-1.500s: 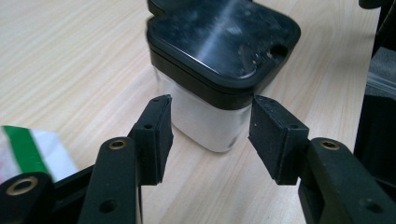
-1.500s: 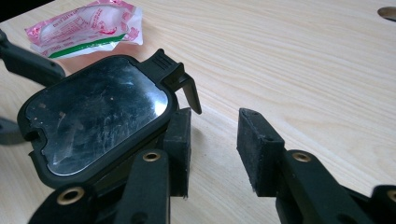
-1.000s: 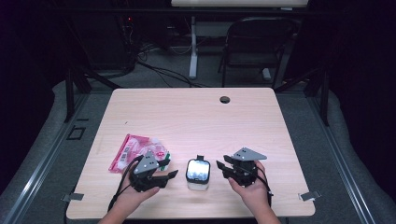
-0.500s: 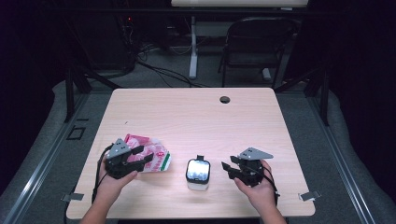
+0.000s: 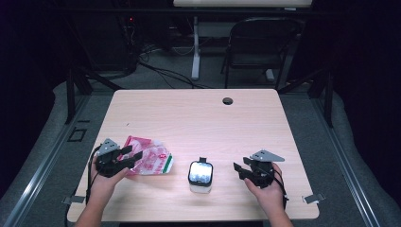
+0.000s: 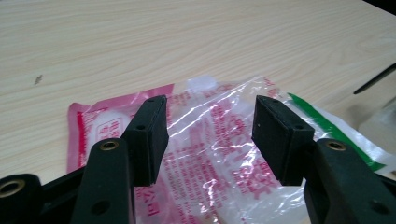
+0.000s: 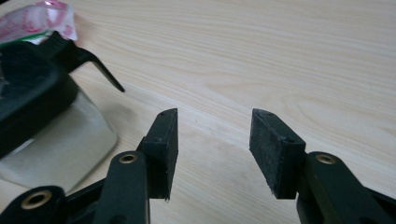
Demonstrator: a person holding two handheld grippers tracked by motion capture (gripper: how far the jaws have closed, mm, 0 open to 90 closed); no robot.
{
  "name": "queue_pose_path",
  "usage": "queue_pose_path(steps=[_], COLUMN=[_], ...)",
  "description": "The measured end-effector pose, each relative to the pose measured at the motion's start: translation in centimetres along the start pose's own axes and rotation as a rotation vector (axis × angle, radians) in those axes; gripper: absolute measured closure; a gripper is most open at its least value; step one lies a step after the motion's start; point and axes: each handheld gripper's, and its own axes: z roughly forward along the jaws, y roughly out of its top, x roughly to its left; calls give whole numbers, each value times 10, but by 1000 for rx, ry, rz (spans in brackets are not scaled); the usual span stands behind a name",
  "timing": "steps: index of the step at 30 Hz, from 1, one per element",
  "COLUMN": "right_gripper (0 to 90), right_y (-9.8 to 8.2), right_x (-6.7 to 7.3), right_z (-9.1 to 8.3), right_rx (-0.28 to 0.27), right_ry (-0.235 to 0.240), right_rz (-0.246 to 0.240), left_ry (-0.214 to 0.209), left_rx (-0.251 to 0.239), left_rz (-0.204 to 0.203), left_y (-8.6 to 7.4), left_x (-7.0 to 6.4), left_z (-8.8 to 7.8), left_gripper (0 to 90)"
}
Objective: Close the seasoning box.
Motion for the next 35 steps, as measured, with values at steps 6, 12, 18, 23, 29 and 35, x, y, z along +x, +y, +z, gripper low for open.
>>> queue_pose_path(steps=[6,12,18,23,29,35], right_gripper=[509,484,473,455,445,409], right_y=[-4,-8,-11,-13,-15,-17], right_x=[-9,-12,-13,-14,-15,-16], right_z=[3,6,8,9,8,6], right_rx=[6,19,20,14,13,12], right_ry=[-12,-25,-25,-24,-33,-39], right_rz=[42,58,74,78,77,71], left_ry=[34,63,88,94,97,93], left_rx=[14,31,47,46,50,46], left_rz=[-45,-83,-113,-118,-112,-127], left_y=[-8,-16,-20,-20,-18,-18], left_x=[12,21,28,28,27,28], left_z=[3,8,10,13,15,15], left_gripper=[454,453,450,446,442,436])
